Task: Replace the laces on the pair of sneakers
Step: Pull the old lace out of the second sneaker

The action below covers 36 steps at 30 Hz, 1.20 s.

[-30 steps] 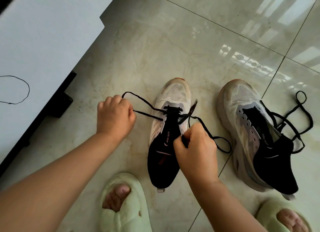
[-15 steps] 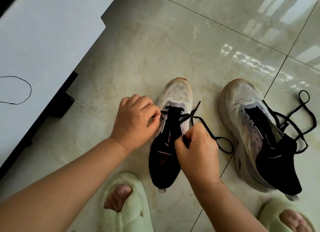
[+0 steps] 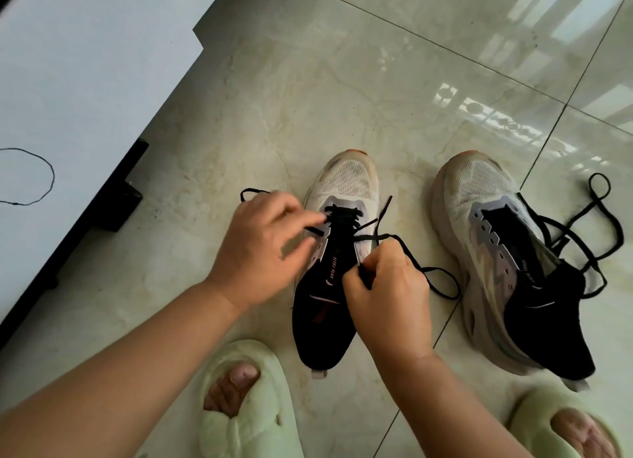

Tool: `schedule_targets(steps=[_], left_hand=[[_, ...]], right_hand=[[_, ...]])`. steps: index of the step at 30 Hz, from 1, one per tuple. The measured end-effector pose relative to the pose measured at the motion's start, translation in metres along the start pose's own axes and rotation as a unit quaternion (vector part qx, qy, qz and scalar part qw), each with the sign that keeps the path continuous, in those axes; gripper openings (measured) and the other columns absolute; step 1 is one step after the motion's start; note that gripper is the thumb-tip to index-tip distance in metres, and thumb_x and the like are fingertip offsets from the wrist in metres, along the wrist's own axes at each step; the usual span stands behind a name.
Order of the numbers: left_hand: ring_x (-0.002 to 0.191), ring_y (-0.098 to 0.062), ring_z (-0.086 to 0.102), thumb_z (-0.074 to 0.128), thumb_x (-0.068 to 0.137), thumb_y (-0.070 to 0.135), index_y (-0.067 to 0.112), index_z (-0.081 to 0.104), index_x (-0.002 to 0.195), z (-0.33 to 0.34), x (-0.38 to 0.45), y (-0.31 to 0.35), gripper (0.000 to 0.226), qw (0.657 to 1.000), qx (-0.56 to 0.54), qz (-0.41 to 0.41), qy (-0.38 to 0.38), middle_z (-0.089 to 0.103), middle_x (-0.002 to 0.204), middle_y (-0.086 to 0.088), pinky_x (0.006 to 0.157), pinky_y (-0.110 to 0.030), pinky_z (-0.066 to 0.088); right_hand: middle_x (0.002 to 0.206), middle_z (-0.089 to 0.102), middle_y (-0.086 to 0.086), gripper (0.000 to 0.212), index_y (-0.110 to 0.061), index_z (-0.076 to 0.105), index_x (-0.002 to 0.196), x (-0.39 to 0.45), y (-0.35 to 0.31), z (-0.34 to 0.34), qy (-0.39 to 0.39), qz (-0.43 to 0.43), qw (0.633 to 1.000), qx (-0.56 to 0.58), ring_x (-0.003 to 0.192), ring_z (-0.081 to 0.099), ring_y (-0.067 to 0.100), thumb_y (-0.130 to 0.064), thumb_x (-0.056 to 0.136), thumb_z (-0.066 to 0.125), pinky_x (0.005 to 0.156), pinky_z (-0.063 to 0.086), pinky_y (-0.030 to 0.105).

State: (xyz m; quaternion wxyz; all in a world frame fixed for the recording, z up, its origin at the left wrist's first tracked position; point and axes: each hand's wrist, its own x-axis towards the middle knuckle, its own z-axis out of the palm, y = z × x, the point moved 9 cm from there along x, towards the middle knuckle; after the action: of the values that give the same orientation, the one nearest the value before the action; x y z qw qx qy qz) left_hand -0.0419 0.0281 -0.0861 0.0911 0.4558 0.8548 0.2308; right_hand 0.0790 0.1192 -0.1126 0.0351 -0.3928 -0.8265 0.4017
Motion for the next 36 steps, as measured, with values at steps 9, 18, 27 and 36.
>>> schedule_targets(steps=[9, 18, 27, 36], left_hand=[[0.075, -0.029, 0.055, 0.05, 0.081, 0.02, 0.011, 0.064, 0.074, 0.011, 0.009, -0.009, 0.018, 0.994, 0.108, -0.025, -0.015, 0.059, 0.076, -0.004, 0.07, -0.036, 0.036], [0.079, -0.02, 0.056, 0.056, 0.081, 0.0, 0.006, 0.06, 0.092, 0.019, 0.008, -0.024, 0.013, 0.991, -0.015, -0.108, -0.073, 0.06, 0.086, -0.001, 0.07, -0.019, 0.036], [0.087, -0.015, 0.048, 0.063, 0.084, 0.009, 0.008, 0.062, 0.089, 0.018, 0.019, 0.002, 0.006, 0.989, -0.053, -0.022, -0.134, 0.053, 0.089, 0.0, 0.08, -0.025, 0.037], [0.048, 0.007, 0.049, 0.064, 0.084, 0.009, 0.016, 0.062, 0.087, 0.025, 0.011, -0.008, 0.008, 0.965, -0.162, -0.099, -0.179, 0.055, 0.057, 0.026, 0.053, -0.003, 0.035]], right_hand=[[0.066, 0.045, -0.003, 0.022, -0.012, 0.038, 0.073, 0.0, 0.001, 0.001, -0.001, 0.001, 1.0, -0.002, 0.064, 0.047, 0.026, -0.014, 0.079, 0.06, 0.058, 0.037, 0.034], [0.066, 0.047, -0.001, 0.023, -0.014, 0.037, 0.071, 0.0, 0.001, 0.003, -0.004, -0.001, 1.0, 0.001, 0.062, 0.047, 0.024, -0.014, 0.079, 0.059, 0.055, 0.037, 0.032], [0.067, 0.048, 0.001, 0.022, -0.012, 0.037, 0.073, 0.0, -0.001, 0.002, -0.001, -0.006, 1.0, 0.0, 0.063, 0.047, 0.028, -0.014, 0.079, 0.059, 0.057, 0.039, 0.036], [0.066, 0.047, 0.0, 0.022, -0.012, 0.038, 0.072, -0.002, 0.0, 0.001, 0.005, -0.002, 1.0, -0.003, 0.062, 0.048, 0.028, -0.015, 0.079, 0.059, 0.056, 0.04, 0.036]])
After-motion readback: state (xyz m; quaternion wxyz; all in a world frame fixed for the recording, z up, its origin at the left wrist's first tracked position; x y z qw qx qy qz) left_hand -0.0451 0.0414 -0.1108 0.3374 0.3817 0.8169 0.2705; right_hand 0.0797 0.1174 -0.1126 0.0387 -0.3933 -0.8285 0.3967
